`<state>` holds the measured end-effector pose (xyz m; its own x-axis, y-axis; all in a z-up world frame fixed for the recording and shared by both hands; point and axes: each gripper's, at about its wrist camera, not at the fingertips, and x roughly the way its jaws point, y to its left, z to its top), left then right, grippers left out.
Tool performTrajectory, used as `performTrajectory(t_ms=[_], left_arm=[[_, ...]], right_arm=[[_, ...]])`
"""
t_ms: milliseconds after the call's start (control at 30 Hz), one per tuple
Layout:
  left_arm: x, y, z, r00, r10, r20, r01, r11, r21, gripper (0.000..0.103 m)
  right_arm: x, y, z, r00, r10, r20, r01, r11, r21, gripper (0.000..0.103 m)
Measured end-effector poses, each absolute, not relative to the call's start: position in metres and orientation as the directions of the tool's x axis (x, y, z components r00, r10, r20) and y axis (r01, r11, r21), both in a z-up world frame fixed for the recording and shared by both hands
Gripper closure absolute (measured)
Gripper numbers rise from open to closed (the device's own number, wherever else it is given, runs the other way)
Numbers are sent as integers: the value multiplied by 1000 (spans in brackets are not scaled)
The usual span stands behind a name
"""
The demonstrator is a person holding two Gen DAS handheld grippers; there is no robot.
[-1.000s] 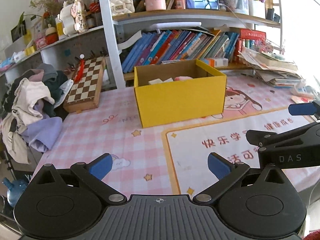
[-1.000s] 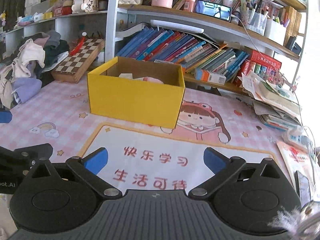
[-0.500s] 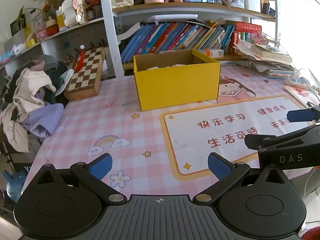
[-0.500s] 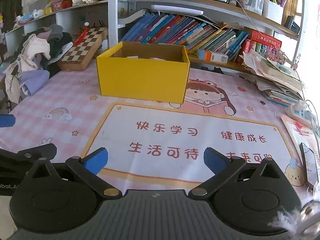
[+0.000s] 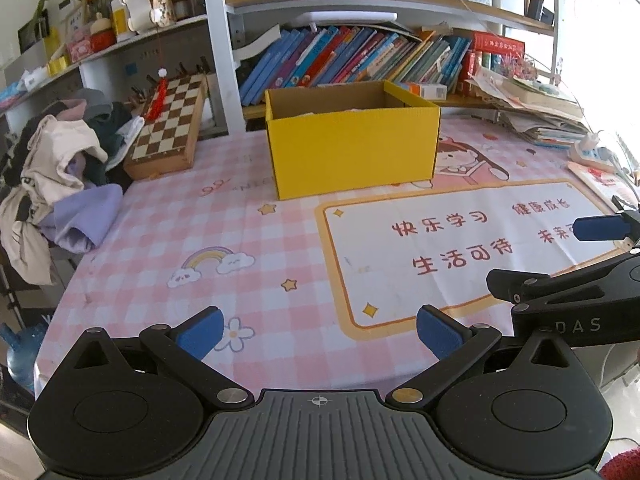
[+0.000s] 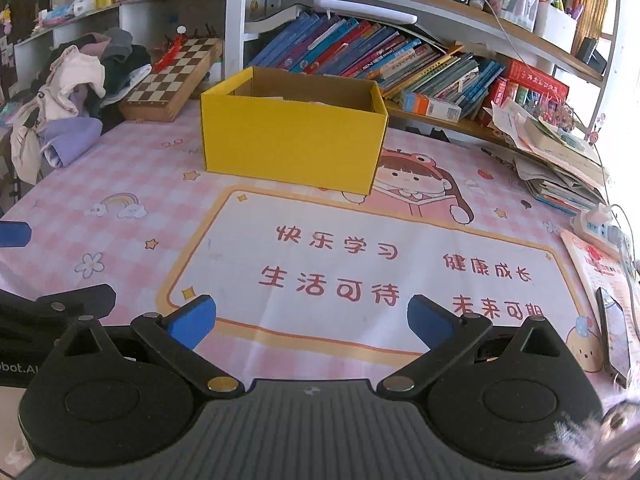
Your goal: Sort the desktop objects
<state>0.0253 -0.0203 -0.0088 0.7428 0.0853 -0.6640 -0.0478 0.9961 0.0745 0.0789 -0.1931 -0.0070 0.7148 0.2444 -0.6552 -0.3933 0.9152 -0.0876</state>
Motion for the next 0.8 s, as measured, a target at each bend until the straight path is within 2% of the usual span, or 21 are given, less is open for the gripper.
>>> performTrajectory(t_ms=[800], left_arm=[[25,-28,-11,726,97,-680,-37,994,103,0]], right_arm=[[71,-203,-13,691,217,-689,-362,929,-71,0]])
